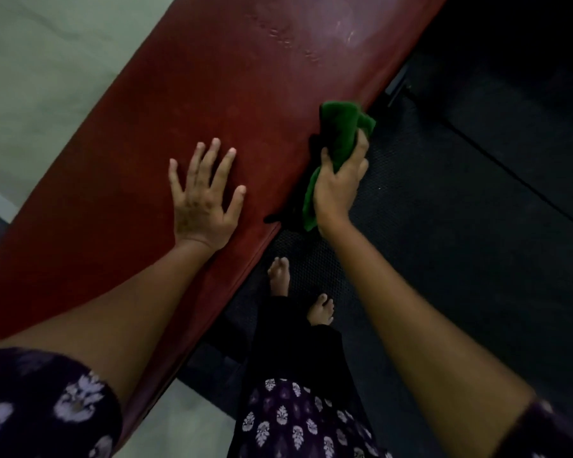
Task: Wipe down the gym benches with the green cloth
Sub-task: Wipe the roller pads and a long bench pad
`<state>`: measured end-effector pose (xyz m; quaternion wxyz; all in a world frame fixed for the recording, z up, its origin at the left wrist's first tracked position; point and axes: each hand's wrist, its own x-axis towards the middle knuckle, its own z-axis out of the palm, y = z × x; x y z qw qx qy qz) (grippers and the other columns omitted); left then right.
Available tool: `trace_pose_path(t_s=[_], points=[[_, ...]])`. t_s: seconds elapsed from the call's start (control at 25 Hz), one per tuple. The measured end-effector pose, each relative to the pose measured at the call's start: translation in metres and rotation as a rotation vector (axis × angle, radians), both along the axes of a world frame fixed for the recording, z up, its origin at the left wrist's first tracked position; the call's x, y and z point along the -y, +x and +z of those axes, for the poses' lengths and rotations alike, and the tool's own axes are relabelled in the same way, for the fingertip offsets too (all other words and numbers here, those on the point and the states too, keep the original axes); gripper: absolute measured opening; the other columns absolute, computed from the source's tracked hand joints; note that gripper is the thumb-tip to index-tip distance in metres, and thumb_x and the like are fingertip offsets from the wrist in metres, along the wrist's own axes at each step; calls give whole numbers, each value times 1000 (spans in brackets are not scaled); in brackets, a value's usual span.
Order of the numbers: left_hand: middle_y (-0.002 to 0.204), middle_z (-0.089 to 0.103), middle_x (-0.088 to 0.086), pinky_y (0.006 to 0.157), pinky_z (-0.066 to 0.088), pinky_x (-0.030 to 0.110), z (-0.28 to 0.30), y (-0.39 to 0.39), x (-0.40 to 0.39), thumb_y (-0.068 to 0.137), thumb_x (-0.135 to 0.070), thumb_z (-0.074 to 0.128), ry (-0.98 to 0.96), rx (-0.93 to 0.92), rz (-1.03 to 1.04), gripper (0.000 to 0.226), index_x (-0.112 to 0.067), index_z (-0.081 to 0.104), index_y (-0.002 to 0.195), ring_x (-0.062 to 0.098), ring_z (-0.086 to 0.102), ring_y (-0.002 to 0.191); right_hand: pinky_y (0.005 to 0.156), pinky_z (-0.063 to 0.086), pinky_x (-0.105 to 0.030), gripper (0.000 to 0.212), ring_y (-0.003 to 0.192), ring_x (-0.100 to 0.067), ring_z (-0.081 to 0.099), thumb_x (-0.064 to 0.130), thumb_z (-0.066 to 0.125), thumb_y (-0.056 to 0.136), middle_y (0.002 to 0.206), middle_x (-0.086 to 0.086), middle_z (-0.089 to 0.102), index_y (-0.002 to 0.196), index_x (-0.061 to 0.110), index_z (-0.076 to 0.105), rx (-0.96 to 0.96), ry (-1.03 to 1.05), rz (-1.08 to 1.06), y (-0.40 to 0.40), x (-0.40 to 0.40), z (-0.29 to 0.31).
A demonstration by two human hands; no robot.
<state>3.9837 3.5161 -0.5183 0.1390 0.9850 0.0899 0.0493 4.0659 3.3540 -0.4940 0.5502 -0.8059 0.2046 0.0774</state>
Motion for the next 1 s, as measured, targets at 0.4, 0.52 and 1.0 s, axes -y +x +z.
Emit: trace_pose_path(t_s=[0.4,0.52,1.0], points=[[152,31,4,113,8,54,-4,-1,-3,95,-42,38,0,38,13,54,-20,37,144,22,24,142,72,37,-4,56,89,1,43,20,52,96,114,1,35,146,21,27,8,24,-40,-12,-5,-7],[152,31,3,114,8,53,-3,-4,-6,95,-44,36,13,1,34,54,-20,36,144,22,24,142,84,38,-20,59,96,-7,42,22,52,95,114,1,32,147,21,24,-9,21,31,-65,-25,-7],[156,12,16,111,4,58,18,-125,3,92,-50,42,67,-106,316,63,-14,35,143,30,11,144,80,37,-24,64,86,-9,44,24,53,95,109,-2,32,149,28,19,-59,-6,202,-137,-30,-3]])
